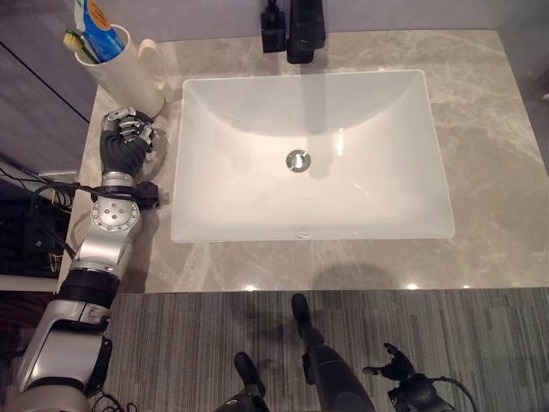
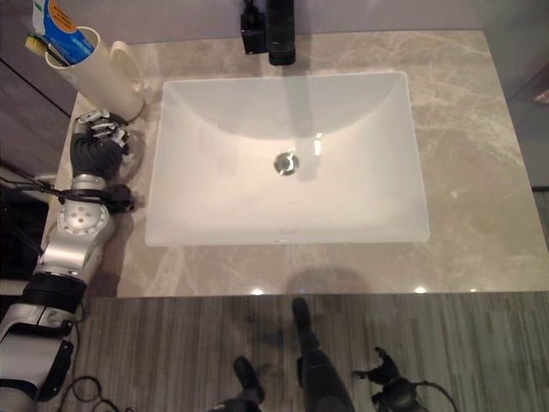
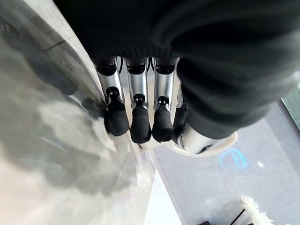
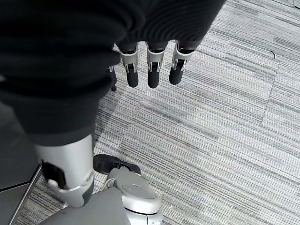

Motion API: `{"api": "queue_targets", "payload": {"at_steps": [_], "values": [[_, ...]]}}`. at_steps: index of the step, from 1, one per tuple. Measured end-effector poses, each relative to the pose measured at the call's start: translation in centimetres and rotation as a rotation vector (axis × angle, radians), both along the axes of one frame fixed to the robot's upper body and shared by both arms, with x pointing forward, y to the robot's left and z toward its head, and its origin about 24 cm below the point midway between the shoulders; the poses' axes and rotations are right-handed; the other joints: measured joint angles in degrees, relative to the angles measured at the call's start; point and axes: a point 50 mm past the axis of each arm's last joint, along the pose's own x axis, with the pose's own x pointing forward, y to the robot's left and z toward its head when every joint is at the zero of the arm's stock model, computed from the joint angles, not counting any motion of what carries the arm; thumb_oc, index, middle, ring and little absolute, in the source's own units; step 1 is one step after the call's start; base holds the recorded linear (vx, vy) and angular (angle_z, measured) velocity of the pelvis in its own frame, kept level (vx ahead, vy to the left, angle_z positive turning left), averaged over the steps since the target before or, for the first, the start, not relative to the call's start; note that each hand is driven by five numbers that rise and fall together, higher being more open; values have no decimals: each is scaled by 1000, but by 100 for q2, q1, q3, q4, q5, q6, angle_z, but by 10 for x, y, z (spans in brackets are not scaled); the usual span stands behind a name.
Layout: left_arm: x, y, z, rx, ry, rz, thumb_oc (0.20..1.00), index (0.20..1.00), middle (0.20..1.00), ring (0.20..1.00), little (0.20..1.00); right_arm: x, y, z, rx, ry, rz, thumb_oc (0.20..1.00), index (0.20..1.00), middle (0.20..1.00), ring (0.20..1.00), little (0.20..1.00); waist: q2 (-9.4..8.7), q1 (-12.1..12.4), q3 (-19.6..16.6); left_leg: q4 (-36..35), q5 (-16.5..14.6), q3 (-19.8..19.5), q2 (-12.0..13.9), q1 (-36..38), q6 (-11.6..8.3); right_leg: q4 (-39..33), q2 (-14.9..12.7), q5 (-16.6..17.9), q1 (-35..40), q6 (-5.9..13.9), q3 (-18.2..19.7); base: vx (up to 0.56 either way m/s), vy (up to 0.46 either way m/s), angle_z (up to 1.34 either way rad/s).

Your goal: Put brush and paste in cup on sink, flatten towel.

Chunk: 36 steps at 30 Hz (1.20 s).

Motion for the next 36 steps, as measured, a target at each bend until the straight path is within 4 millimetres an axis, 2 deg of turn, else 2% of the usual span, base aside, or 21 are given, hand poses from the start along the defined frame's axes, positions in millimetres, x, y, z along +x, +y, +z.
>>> {"api": "queue_targets", "payload": {"at_steps": [4,8,13,18,25,29,33,34,36], "values": [[4,14,17,-17,-43,54,200,200,200,200,200,4,3,2,7,-18,13,1000,1000,1000,1000,1000,-20,-8,144,1,8,2,4,-73,-13,0,7,1,-70,2,3,0,0,0],[9,47,52,2,-67,197,200,200,200,200,200,8,4,3,8,-30,20,1000,1000,1000,1000,1000,-118,-30,218,24,17,29,38,-194,-47,2,81,47,-226,-39,18,8,-18,-7],[15,49,74,-8,-92,225,200,200,200,200,200,10,3,4,4,-32,29,1000,1000,1000,1000,1000,-165,-24,250,22,17,28,85,-306,-102,2,128,24,-336,-56,12,4,-6,-1],[14,50,83,-5,-107,227,200,200,200,200,200,12,7,4,4,-34,57,1000,1000,1000,1000,1000,-165,-29,252,23,27,14,105,-396,-118,2,137,29,-417,-62,7,3,-1,1],[14,47,84,-2,-112,221,200,200,200,200,200,19,11,7,25,-71,56,1000,1000,1000,1000,1000,-166,-7,253,23,28,20,93,-398,-120,2,137,27,-423,-62,11,15,-2,0],[8,39,77,3,-137,167,200,200,200,200,200,21,11,7,25,-77,53,1000,1000,1000,1000,1000,-149,28,254,23,28,15,95,-377,-119,4,137,47,-398,-89,7,8,1,0],[3,31,66,-33,-160,117,200,200,200,200,200,21,11,7,25,-77,52,1000,1000,1000,1000,1000,-141,85,254,23,28,17,107,-312,-119,4,137,63,-339,-111,8,0,0,0],[0,22,55,-53,-162,77,200,200,200,200,200,21,11,7,24,-77,50,1000,1000,1000,1000,1000,-127,115,250,1,26,7,119,-250,-118,3,137,48,-271,-92,1,0,0,0],[-1,15,49,-61,-162,48,200,200,200,200,200,20,10,7,23,-77,49,1000,1000,1000,1000,1000,-128,161,250,-1,23,2,115,-232,-121,2,126,20,-251,-79,-2,1,-3,3]]}}
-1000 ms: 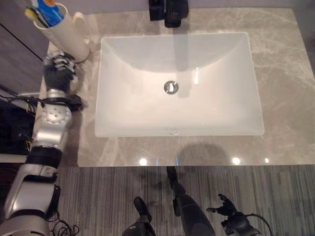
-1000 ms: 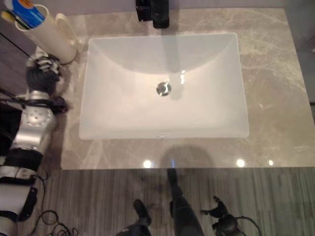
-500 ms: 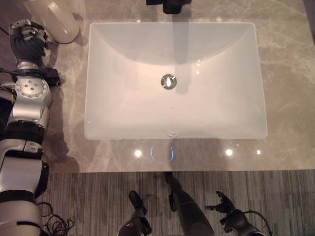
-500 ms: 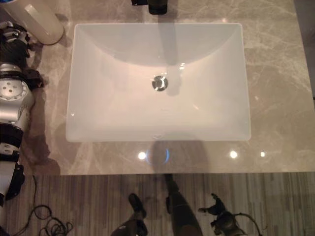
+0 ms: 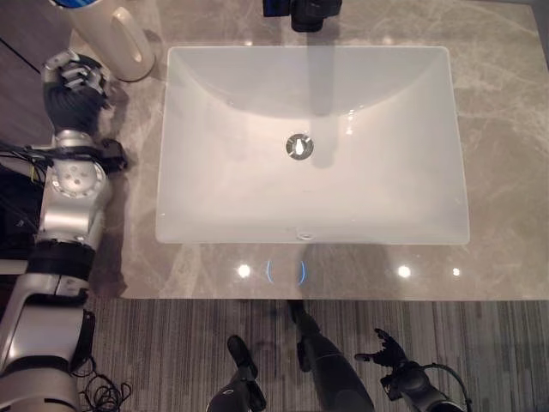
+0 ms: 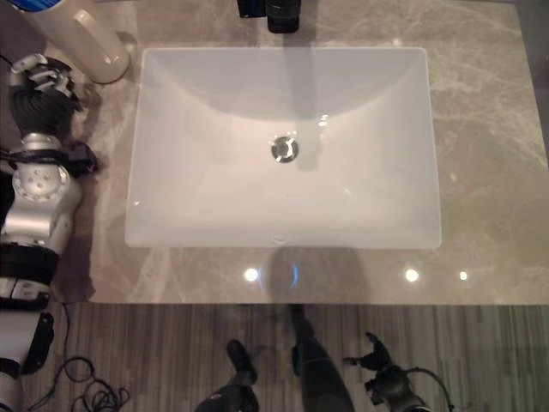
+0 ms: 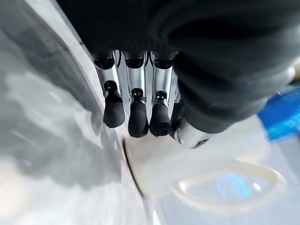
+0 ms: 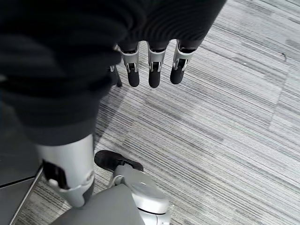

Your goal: Put brush and paste in cup on sink, flatten towel.

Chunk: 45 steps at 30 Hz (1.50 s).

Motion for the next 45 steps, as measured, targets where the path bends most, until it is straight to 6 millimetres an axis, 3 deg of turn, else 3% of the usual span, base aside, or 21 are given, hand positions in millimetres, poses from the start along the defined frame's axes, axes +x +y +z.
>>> {"api": "queue_targets", "payload": {"at_steps": [6,16,25,30,38,45], "values": [[-8,-6,-18,-13,9,-29,200,200,200,200,200,-3,-2,-1,-2,9,-19,1000,1000,1000,1000,1000,67,13,-42,-1,1,-10,-2,31,1,-1,-11,-16,41,-21,-11,0,0,0],[2,-1,-16,-3,41,15,200,200,200,200,200,-11,-5,-4,-7,33,-26,1000,1000,1000,1000,1000,136,-41,-201,1,-1,-6,-6,-61,1,0,-6,-16,-59,-21,-5,1,-1,0],[23,9,-5,8,107,116,200,200,200,200,200,-18,-6,-7,-12,59,-29,1000,1000,1000,1000,1000,14,-212,-364,4,-1,43,-12,-76,0,1,35,-10,-104,-26,36,15,-12,-2],[25,10,2,29,109,138,200,200,200,200,200,-20,-2,-9,-5,67,-13,1000,1000,1000,1000,1000,-96,-262,-512,22,-3,108,-5,-156,-30,1,58,20,-206,-40,78,47,-13,-4],[31,19,15,113,173,198,200,200,200,200,200,-19,4,-9,21,56,-9,1000,1000,1000,1000,1000,-126,-342,-530,23,-19,187,-7,-163,-52,1,89,31,-259,-24,175,11,-29,-6],[24,52,35,126,206,346,200,200,200,200,200,-20,5,-10,42,52,-31,1000,1000,1000,1000,1000,-223,-493,-589,24,-52,425,109,-156,-102,3,275,66,-360,-66,350,20,-48,-17]]}}
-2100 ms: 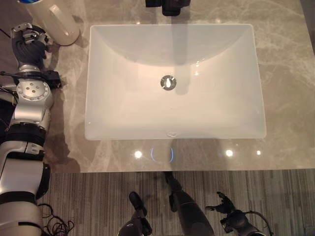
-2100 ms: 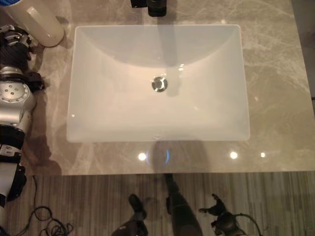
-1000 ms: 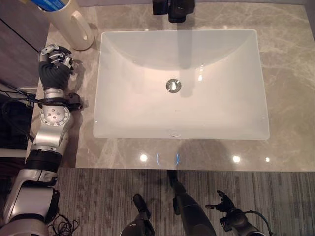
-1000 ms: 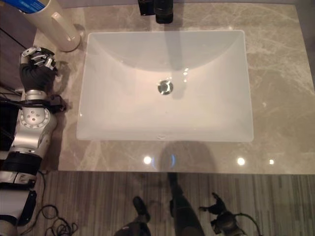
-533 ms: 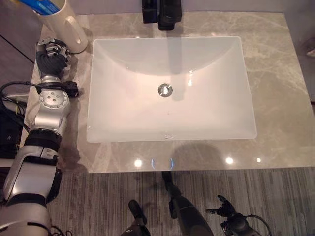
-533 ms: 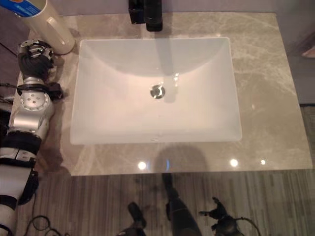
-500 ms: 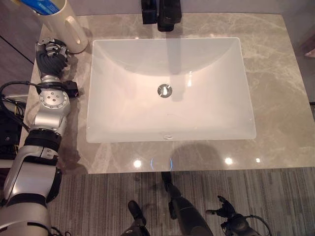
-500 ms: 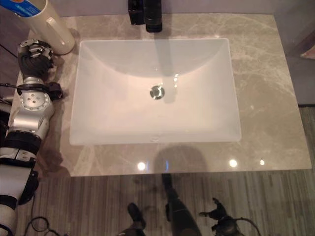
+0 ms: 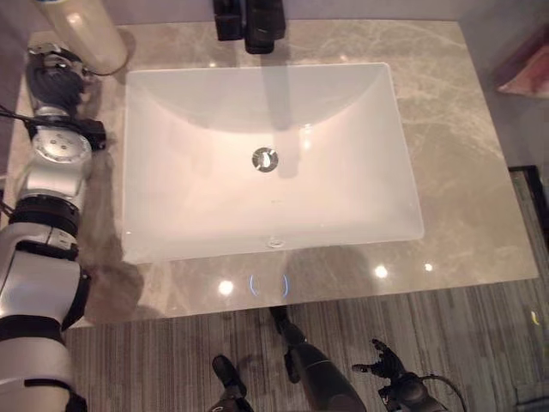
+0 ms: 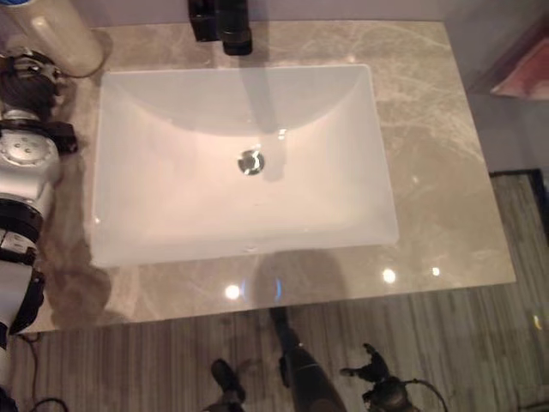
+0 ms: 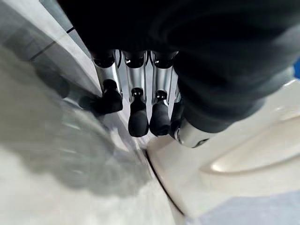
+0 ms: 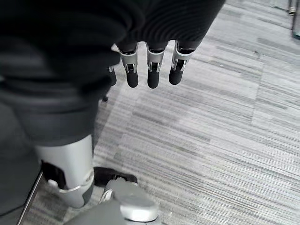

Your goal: Put brush and paste in cup on sink, flatten towel.

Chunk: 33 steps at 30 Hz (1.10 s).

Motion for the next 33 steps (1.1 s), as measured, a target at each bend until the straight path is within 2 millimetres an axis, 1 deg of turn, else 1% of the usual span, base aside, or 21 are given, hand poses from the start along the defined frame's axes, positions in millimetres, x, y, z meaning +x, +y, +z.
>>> {"api": "queue_targets", "payload": {"at_steps": [5,12,16,20,21,29,33], "values": [[-4,8,3,15,6,18,200,200,200,200,200,0,1,0,4,-3,2,1000,1000,1000,1000,1000,0,8,0,-1,-9,38,78,5,-79,0,81,-4,-16,1,28,16,-19,-4],[-7,15,1,9,17,49,200,200,200,200,200,2,2,1,13,-15,2,1000,1000,1000,1000,1000,1,9,1,-21,-6,43,95,8,-97,-1,103,-41,-18,-21,37,0,0,0],[-9,19,3,-11,2,65,200,200,200,200,200,5,4,3,26,-40,11,1000,1000,1000,1000,1000,3,1,2,-19,-6,41,114,-7,-114,-1,125,-49,-35,-32,30,2,-8,0],[-20,35,9,14,3,128,200,200,200,200,200,7,6,4,44,-58,-5,1000,1000,1000,1000,1000,9,7,6,-18,-15,56,159,-36,-156,-1,174,-56,-79,-43,46,14,-18,-4],[-21,36,10,15,2,132,200,200,200,200,200,7,6,4,43,-57,-5,1000,1000,1000,1000,1000,9,9,6,-18,-15,55,166,-43,-156,-1,179,-57,-85,-45,42,0,0,0],[-24,39,13,20,-8,139,200,200,200,200,200,8,5,5,43,-65,-3,1000,1000,1000,1000,1000,9,1,6,-19,-27,46,183,-56,-175,-1,192,-66,-92,-55,25,0,0,0],[-25,39,18,27,-41,138,200,200,200,200,200,4,0,5,31,-58,-3,1000,1000,1000,1000,1000,-2,-2,0,-19,-32,43,225,-88,-192,-1,223,-79,-122,-41,17,21,-12,0]]}}
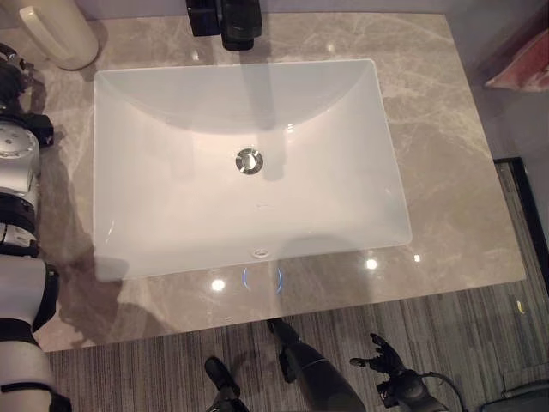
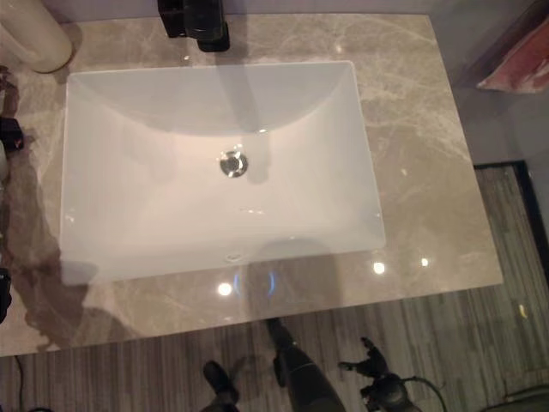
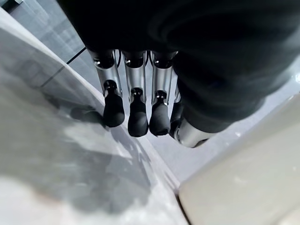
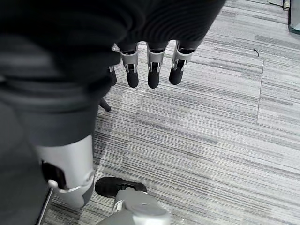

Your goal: Put brush and paste in cup on sink, flatten towel.

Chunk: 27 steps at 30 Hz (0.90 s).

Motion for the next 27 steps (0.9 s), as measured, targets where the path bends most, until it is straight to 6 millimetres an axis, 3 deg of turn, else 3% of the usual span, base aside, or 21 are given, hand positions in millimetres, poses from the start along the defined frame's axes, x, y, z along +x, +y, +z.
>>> {"api": "queue_targets", "payload": {"at_steps": [7,14,27], "values": [[3,-14,10,43,-53,-65,200,200,200,200,200,1,0,1,-4,-8,14,1000,1000,1000,1000,1000,-20,-26,-8,-2,-19,-4,69,-11,-41,1,62,-13,-7,0,-14,11,0,0],[7,-39,25,67,-166,-153,200,200,200,200,200,7,10,4,21,-43,64,1000,1000,1000,1000,1000,-219,-115,-95,5,-23,-36,82,-117,-63,1,66,-12,-96,0,-45,3,-2,2],[18,-110,47,200,-243,-397,200,200,200,200,200,2,11,2,22,-34,65,1000,1000,1000,1000,1000,-305,-134,-116,20,-67,-57,71,-245,-76,1,29,-26,-217,18,-63,1,6,1]]}}
